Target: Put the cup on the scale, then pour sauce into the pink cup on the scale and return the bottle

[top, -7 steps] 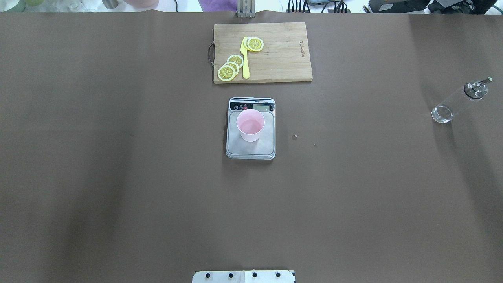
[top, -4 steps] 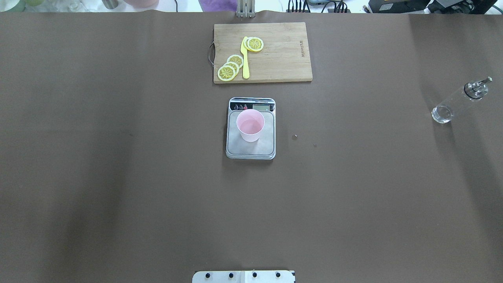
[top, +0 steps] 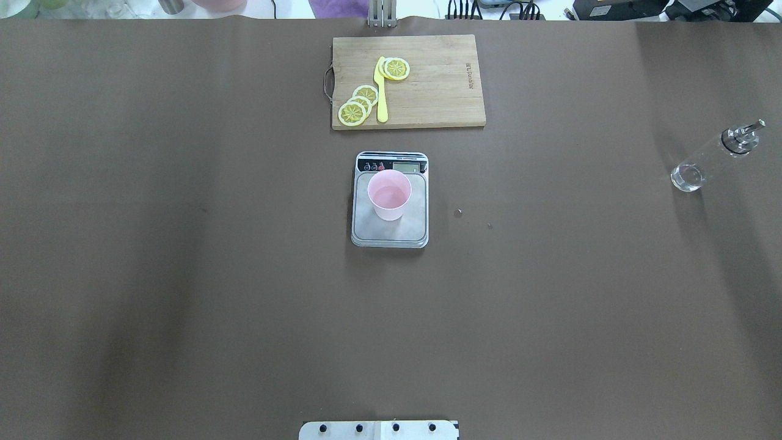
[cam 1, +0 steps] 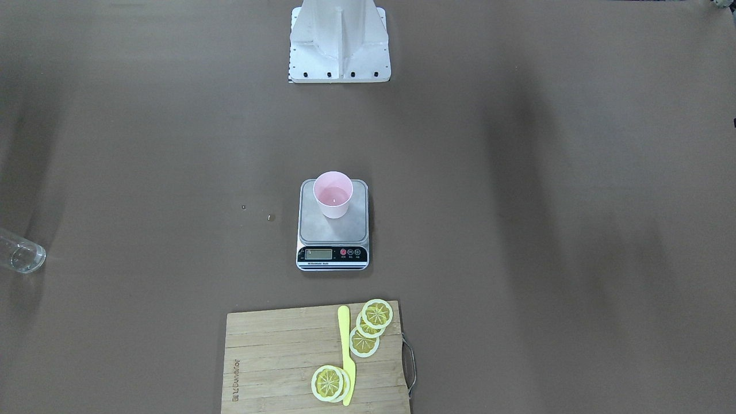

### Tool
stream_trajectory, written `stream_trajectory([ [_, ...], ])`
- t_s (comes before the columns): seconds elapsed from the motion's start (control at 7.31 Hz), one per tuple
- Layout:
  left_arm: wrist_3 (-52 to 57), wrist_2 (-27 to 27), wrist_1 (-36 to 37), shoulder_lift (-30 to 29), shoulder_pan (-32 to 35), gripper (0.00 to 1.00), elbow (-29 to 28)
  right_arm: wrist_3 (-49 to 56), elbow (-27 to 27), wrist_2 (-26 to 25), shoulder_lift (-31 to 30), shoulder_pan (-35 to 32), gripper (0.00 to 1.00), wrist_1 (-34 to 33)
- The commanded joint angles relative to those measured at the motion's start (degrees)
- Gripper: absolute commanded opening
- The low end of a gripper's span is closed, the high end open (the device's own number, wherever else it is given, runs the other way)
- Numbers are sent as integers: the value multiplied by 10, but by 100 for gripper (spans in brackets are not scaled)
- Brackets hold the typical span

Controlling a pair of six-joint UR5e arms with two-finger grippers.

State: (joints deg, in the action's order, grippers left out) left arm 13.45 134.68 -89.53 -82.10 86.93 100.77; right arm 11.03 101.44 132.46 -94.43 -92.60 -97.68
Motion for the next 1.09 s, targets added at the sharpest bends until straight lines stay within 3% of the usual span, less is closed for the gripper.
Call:
stream_trajectory([
  [0.0,0,0,0,0,0,98,-1,0,2,2,0,0,100,21],
  [0.96,0,0,1,1,0,98,-5,6,28,11,-14,0,100,43],
])
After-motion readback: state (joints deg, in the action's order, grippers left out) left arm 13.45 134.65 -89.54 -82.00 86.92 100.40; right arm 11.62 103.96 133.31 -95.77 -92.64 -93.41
